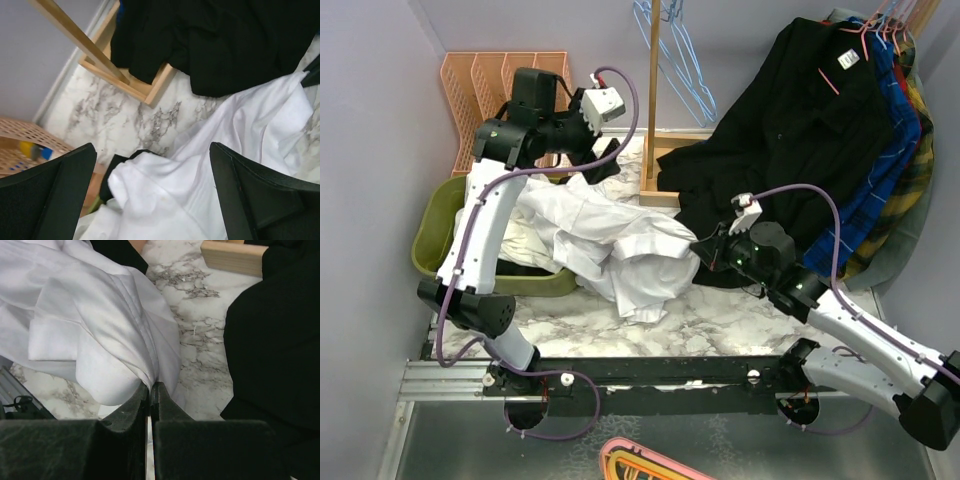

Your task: Place the shirt on the hanger

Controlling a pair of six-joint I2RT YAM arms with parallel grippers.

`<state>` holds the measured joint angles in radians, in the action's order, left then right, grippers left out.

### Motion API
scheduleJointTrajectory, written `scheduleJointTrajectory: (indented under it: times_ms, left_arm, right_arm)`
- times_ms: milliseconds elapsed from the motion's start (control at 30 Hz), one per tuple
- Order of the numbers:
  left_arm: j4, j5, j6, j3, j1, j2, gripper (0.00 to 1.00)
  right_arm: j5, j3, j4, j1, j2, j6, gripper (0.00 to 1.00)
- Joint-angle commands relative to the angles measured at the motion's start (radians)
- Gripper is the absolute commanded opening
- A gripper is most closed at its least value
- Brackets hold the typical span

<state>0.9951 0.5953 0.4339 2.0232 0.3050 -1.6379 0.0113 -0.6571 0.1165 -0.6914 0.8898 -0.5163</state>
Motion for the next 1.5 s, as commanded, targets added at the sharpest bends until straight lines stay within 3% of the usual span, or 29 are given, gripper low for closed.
scheduleJointTrajectory:
  times_ms: [0,133,267,433,667,1033,1100,1133,1233,1300,1467]
  left_arm:
    - [0.294,-0.006,0.397,0.097,0.005,0.059,0.99]
    - [0.382,-0.106,0.601,-0.075,0.012,0.201,0.99]
    - [0.308,-0.285,0.633,-0.29,0.013,0.325,0.99]
    - [0.169,-0.325,0.658,-0.494,0.013,0.403,0.92]
    - [0.163,-0.2,0.79,-0.514,0.029,0.395,0.89]
    - [0.077,-0.376,0.846,-0.648,0.101,0.413,0.83]
    - [0.064,-0.394,0.853,-0.677,0.104,0.421,0.77]
    - [0.054,-0.405,0.858,-0.7,0.105,0.421,0.68]
    - [-0.028,-0.482,0.844,-0.737,0.108,0.421,0.32]
    - [-0.065,-0.505,0.834,-0.731,0.108,0.416,0.14]
    - [0.047,-0.398,0.757,-0.54,0.11,0.384,0.12]
  right_arm:
    - [-0.015,0.008,-0.059,0.021,0.061,-0.028,0.01]
    - [-0.042,-0.01,-0.087,0.039,0.145,-0.037,0.01]
    - [-0.095,-0.013,-0.13,0.047,0.187,-0.044,0.01]
    - [-0.131,0.009,-0.197,0.046,0.21,-0.074,0.01]
    - [-0.137,0.004,-0.188,0.046,0.219,-0.092,0.01]
    - [-0.137,0.035,-0.188,0.046,0.186,-0.108,0.01]
    - [-0.144,0.032,-0.188,0.046,0.187,-0.105,0.01]
    - [-0.147,0.031,-0.186,0.046,0.188,-0.102,0.01]
    - [-0.152,0.027,-0.186,0.046,0.191,-0.094,0.01]
    - [-0.166,0.031,-0.195,0.046,0.194,-0.087,0.01]
    - [-0.204,0.018,-0.185,0.046,0.185,-0.075,0.01]
